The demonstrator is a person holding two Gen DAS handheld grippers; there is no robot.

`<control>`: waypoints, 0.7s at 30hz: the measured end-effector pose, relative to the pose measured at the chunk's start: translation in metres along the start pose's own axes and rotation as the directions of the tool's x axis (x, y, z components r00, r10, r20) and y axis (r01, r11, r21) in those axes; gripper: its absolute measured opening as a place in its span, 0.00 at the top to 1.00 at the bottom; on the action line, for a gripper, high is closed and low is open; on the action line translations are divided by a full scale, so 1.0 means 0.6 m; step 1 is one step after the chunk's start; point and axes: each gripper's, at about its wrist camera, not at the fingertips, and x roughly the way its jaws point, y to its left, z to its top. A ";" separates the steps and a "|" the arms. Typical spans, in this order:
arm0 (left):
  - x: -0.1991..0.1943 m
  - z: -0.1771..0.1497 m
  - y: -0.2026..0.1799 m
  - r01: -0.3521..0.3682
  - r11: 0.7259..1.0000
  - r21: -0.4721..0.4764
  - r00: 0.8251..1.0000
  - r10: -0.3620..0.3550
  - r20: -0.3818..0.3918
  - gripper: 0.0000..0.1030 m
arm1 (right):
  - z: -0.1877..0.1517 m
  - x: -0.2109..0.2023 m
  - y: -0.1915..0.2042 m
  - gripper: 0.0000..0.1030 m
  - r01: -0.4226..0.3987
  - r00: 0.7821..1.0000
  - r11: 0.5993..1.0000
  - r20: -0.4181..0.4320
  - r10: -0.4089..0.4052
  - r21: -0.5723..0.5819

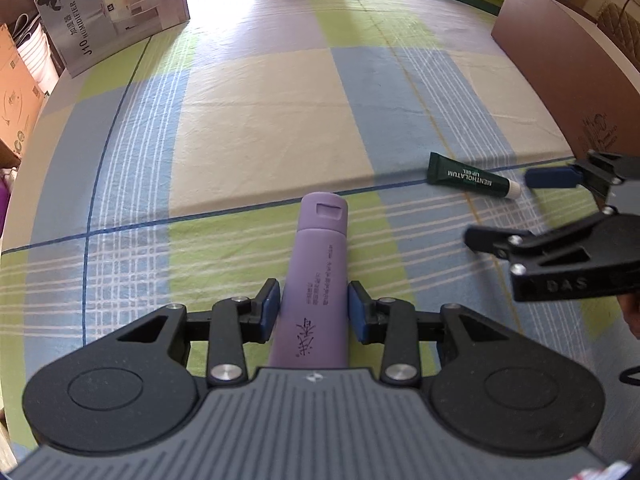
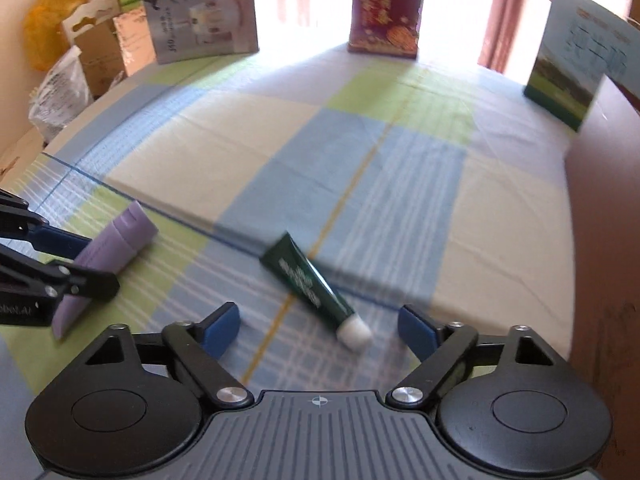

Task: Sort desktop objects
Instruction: 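Grasp the purple tube with the left tool while the right tool grasps the green lip gel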

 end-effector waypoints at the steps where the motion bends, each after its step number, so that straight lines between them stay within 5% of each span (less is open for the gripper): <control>1: 0.001 0.002 -0.001 -0.001 1.000 0.001 1.000 0.001 0.001 0.69 | 0.003 0.002 0.000 0.26 -0.008 1.000 1.000 0.005 0.008 -0.007; 11: 0.011 0.013 -0.011 -0.010 1.000 0.018 1.000 0.010 0.007 0.69 | 0.006 -0.009 0.021 0.83 -0.060 0.998 0.995 -0.002 0.060 -0.082; 21: -0.001 -0.012 -0.048 0.021 0.997 0.074 1.000 -0.020 -0.007 0.72 | -0.068 -0.080 -0.005 0.88 -0.100 0.993 0.992 -0.053 0.104 0.076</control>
